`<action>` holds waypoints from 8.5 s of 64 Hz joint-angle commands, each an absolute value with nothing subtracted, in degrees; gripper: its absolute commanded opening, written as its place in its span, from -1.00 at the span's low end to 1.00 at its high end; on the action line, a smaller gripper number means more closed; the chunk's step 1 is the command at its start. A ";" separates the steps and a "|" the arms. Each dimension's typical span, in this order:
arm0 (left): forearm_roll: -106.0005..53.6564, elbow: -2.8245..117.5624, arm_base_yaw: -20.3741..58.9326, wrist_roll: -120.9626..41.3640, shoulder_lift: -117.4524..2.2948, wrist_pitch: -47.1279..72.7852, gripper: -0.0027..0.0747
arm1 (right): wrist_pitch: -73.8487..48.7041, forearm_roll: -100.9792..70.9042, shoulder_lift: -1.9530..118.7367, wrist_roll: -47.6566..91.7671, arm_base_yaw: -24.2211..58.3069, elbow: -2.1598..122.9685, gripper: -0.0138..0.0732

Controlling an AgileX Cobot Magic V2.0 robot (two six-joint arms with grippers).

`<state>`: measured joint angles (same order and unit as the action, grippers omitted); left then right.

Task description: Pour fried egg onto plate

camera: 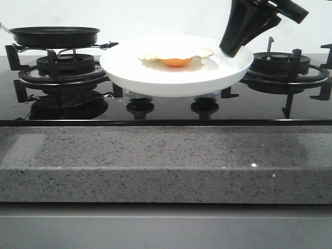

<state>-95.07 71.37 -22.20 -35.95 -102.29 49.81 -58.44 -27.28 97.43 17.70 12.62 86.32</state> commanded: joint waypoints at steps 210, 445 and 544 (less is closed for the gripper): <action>-30.97 32.98 3.97 -30.21 -22.21 16.55 -0.98 | -53.47 -34.16 111.40 10.26 8.80 112.49 -0.82; -30.97 32.98 3.97 -30.21 -22.21 16.66 -0.98 | -18.17 -14.73 14.60 15.29 6.71 23.14 -0.84; -3.59 -0.69 -2.68 -1.07 1.38 3.08 -0.98 | -18.59 -14.73 14.60 15.29 6.71 23.14 -0.84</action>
